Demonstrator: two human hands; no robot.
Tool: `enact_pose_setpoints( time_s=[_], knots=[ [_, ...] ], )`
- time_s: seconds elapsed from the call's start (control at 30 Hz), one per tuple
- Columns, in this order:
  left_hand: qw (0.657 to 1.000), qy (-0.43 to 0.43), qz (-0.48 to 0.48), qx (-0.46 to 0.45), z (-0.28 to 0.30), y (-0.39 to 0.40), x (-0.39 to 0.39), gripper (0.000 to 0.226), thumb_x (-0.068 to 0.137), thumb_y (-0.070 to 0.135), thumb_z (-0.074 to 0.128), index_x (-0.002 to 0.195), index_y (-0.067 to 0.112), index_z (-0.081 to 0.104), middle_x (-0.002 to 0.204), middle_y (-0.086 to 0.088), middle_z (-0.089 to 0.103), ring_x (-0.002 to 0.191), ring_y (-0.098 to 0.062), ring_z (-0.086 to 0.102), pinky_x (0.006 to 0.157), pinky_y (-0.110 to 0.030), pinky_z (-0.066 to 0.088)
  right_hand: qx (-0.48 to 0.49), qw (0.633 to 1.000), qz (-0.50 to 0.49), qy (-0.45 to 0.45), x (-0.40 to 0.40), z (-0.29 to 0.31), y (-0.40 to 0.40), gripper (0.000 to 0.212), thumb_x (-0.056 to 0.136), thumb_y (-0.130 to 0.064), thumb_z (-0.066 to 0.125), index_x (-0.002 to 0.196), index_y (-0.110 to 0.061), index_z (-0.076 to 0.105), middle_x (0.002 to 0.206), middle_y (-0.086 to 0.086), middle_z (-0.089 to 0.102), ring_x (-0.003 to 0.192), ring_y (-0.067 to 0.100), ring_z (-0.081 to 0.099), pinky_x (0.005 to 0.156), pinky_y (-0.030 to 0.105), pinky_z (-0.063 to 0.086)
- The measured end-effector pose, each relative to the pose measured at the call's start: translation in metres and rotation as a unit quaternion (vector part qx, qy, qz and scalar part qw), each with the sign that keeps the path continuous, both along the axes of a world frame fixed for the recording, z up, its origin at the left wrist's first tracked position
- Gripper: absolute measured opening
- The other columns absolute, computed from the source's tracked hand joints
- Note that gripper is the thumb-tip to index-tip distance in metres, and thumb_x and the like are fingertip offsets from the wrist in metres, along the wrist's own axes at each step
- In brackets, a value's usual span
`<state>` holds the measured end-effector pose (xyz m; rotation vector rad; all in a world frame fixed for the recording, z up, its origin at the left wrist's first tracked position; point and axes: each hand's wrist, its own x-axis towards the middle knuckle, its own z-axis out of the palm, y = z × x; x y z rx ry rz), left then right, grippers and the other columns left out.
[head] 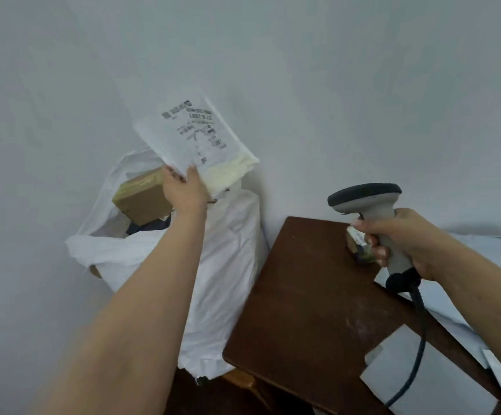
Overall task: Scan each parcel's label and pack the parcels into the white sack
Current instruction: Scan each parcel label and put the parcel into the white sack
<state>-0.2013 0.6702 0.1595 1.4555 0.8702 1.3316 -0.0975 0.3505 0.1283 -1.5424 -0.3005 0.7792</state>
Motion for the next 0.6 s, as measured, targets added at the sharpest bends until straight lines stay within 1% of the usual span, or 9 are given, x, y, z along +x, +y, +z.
enact_pose_setpoints(
  time_s=[0.1,0.17,0.2,0.23,0.27,0.3,0.4,0.5,0.6],
  knots=[
    [0.990,0.095,0.105,-0.022,0.021,0.046,-0.013,0.054,0.093,0.023,0.062,0.136,0.004,0.037,0.129,-0.013,0.055,0.119,-0.029,0.054,0.099,-0.030,0.043,-0.004,1.000,0.017,0.007,-0.001,-0.004,0.015,0.026,0.091,-0.017,0.069,0.075,-0.007,0.050,0.056,0.007,0.049,0.038,0.014,0.039,0.040,0.024,0.038],
    [0.960,0.230,0.144,-0.071,0.024,0.059,-0.019,0.086,0.091,0.035,0.066,0.150,0.001,0.013,0.150,-0.020,0.034,0.138,-0.035,0.035,0.113,-0.039,0.030,-0.004,1.000,0.027,0.006,-0.002,-0.008,0.023,0.026,0.091,-0.018,0.068,0.076,-0.007,0.050,0.056,0.007,0.048,0.038,0.014,0.039,0.040,0.024,0.038],
    [0.940,0.297,0.149,-0.076,0.023,0.059,-0.020,0.095,0.091,0.038,0.065,0.152,0.000,0.003,0.156,-0.022,0.020,0.144,-0.037,0.022,0.117,-0.042,0.022,-0.001,1.000,0.026,0.008,-0.001,-0.011,0.026,0.024,0.090,-0.018,0.068,0.078,-0.006,0.051,0.056,0.007,0.047,0.038,0.014,0.038,0.040,0.024,0.037],
    [0.929,0.336,0.141,-0.056,0.019,0.056,-0.020,0.096,0.093,0.038,0.063,0.153,-0.001,-0.002,0.159,-0.022,0.011,0.147,-0.038,0.011,0.118,-0.043,0.016,0.003,1.000,0.024,0.013,-0.002,-0.013,0.029,0.022,0.090,-0.017,0.068,0.082,-0.006,0.052,0.057,0.007,0.047,0.039,0.014,0.038,0.040,0.025,0.037],
    [0.932,0.342,0.118,-0.021,0.014,0.051,-0.017,0.093,0.094,0.034,0.061,0.153,0.000,-0.001,0.160,-0.021,0.008,0.148,-0.036,0.007,0.118,-0.042,0.014,0.006,1.000,0.022,0.019,-0.001,-0.015,0.031,0.020,0.091,-0.017,0.068,0.087,-0.005,0.053,0.057,0.007,0.047,0.039,0.014,0.038,0.040,0.025,0.037],
    [0.942,0.324,0.088,0.024,0.007,0.046,-0.011,0.086,0.095,0.029,0.061,0.153,0.000,0.004,0.159,-0.020,0.012,0.148,-0.034,0.010,0.118,-0.039,0.015,0.006,1.000,0.017,0.025,-0.002,-0.017,0.032,0.019,0.091,-0.017,0.068,0.090,-0.005,0.054,0.056,0.006,0.048,0.039,0.014,0.039,0.040,0.024,0.038],
    [0.959,0.245,-0.003,0.143,-0.018,0.012,0.010,0.065,0.091,0.013,0.060,0.146,0.000,0.028,0.149,-0.017,0.034,0.139,-0.028,0.031,0.110,-0.023,0.023,-0.018,0.999,-0.017,0.034,-0.001,-0.022,0.027,0.020,0.091,-0.018,0.068,0.085,-0.007,0.053,0.053,0.004,0.049,0.037,0.013,0.040,0.040,0.023,0.039],
    [0.945,0.218,-0.082,0.229,-0.052,-0.038,0.032,0.054,0.086,0.006,0.060,0.136,-0.003,0.043,0.136,-0.018,0.048,0.128,-0.031,0.045,0.106,-0.023,0.028,-0.023,0.997,-0.054,0.049,0.000,-0.029,0.010,0.017,0.091,-0.014,0.067,0.083,-0.009,0.054,0.054,0.005,0.048,0.038,0.013,0.039,0.038,0.023,0.037],
    [0.923,0.246,-0.169,0.242,-0.108,-0.095,0.048,0.051,0.083,0.004,0.064,0.131,-0.005,0.047,0.130,-0.020,0.052,0.124,-0.033,0.048,0.108,-0.023,0.027,-0.035,0.993,-0.083,0.079,0.001,-0.047,-0.020,0.012,0.092,-0.013,0.066,0.088,-0.008,0.056,0.055,0.004,0.045,0.038,0.013,0.037,0.039,0.022,0.035]
  ],
)
